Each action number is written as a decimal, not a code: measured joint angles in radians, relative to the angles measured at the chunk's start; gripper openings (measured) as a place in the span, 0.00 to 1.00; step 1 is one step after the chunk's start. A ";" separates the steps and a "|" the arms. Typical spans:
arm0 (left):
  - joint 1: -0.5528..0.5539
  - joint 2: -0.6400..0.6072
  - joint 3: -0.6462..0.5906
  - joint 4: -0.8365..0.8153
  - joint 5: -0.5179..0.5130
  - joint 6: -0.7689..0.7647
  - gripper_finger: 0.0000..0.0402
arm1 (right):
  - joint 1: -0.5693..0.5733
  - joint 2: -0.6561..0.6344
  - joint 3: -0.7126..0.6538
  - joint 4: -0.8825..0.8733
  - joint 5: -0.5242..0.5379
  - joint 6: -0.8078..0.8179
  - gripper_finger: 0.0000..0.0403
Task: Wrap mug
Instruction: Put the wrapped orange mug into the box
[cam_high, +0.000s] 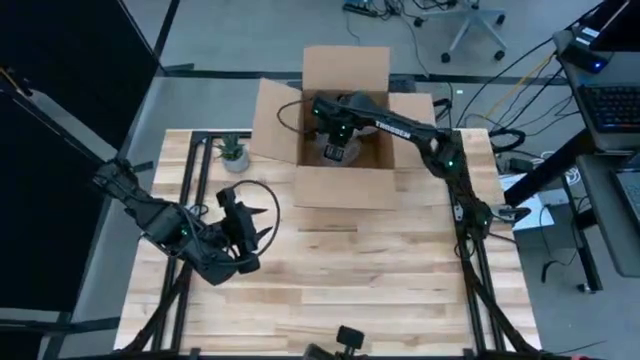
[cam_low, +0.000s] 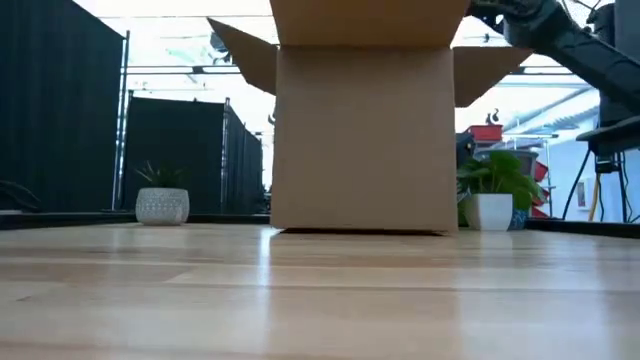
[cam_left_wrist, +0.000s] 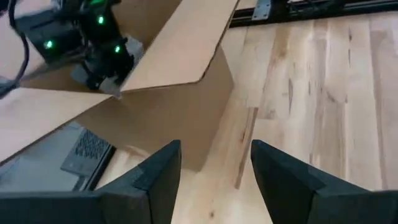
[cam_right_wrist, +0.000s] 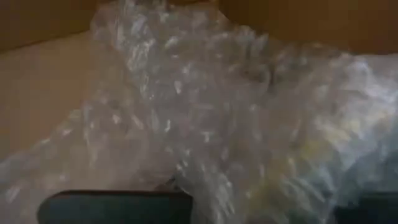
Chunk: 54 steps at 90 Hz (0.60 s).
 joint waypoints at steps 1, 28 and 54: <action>0.000 0.000 0.000 0.000 0.000 0.000 0.45 | 0.000 0.000 0.000 0.002 -0.003 0.014 0.07; 0.000 0.000 0.000 0.004 0.001 0.008 0.45 | 0.006 0.005 -0.002 0.069 0.033 0.179 0.39; 0.000 0.000 0.000 0.004 0.005 0.008 0.45 | 0.012 -0.044 0.055 0.001 0.067 0.179 0.55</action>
